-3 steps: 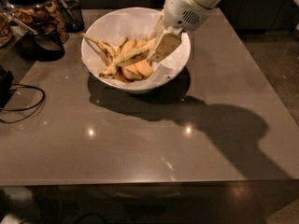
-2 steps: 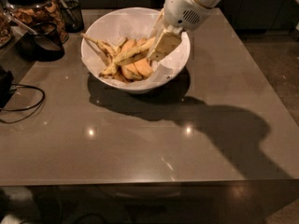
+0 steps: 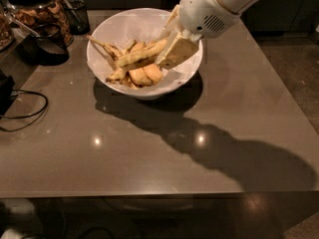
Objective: Pick banana from white bowl
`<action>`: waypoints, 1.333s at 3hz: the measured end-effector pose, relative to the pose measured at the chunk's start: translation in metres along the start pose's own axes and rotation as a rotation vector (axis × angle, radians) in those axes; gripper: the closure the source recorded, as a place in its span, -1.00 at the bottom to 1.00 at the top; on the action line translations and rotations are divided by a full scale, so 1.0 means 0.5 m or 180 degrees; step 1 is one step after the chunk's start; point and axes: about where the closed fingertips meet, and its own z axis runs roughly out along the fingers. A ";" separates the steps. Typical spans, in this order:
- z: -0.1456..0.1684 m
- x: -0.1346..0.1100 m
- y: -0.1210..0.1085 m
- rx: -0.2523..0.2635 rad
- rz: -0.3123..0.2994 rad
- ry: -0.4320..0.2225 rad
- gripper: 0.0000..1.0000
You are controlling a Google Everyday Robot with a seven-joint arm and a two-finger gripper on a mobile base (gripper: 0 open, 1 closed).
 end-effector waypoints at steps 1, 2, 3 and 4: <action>-0.001 0.001 0.001 0.0004 0.0004 0.0002 1.00; -0.029 -0.025 0.031 0.0092 -0.0025 -0.0007 1.00; -0.069 -0.043 0.081 0.0246 0.0033 -0.0002 1.00; -0.101 -0.057 0.133 0.0364 0.0090 0.0054 1.00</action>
Offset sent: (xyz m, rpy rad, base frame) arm -0.0502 0.0064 0.0291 0.0081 -0.0669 -0.0240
